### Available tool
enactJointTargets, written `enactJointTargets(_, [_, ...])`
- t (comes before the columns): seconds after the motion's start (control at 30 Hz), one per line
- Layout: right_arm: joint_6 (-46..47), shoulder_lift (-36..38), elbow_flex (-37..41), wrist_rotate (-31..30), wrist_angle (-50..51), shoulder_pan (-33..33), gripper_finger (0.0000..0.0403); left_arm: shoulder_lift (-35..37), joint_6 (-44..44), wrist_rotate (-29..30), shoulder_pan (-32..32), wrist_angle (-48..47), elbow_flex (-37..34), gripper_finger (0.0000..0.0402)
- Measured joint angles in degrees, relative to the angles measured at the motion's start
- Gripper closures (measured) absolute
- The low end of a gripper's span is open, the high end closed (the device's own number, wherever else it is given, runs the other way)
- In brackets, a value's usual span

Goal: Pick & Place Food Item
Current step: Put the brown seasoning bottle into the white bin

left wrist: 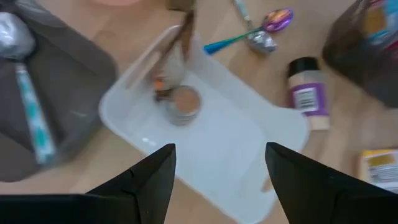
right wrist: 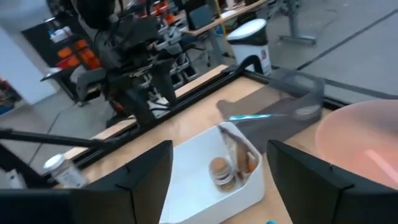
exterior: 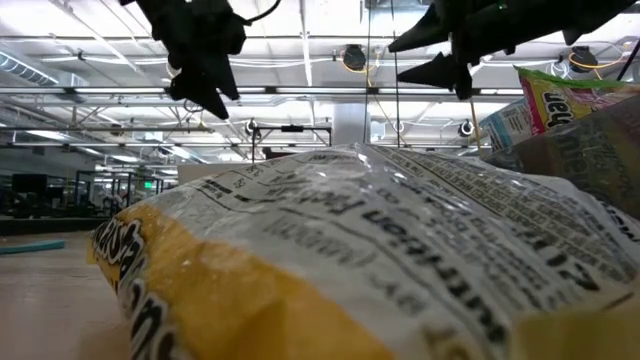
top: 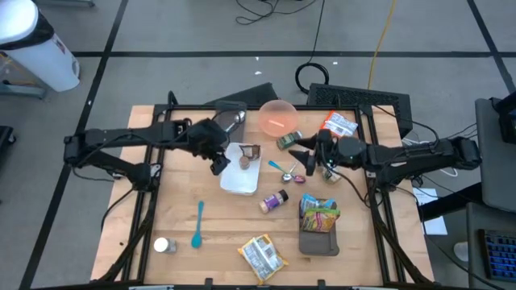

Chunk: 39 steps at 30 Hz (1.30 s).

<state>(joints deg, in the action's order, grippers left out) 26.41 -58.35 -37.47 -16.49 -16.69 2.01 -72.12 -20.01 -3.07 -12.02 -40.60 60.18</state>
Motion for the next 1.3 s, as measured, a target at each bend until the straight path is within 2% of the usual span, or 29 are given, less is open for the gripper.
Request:
enactJointTargets(0.27, [0.4, 0.0, 0.0, 0.0, -1.3, 2.3, 0.0192, -3.4, 8.7, -5.1, -3.3, -0.5, 0.0, 0.0193])
enactJointTargets(0.5, [-1.1, 0.0, 0.0, 0.2, -2.2, 3.0, 0.0234, -9.7, 13.6, -4.9, -2.7, 1.5, 0.0, 0.0226])
enactJointTargets(0.83, [-1.6, 0.0, 0.0, 0.2, -1.0, 2.9, 0.0259, -15.2, 16.2, 1.0, -2.7, 1.9, 0.0, 0.0231])
enactJointTargets(1.3, [-1.6, 0.0, 0.0, 0.3, -0.1, 2.9, 0.0284, -18.7, 20.3, 2.1, -0.5, 7.6, 0.0, 0.0231])
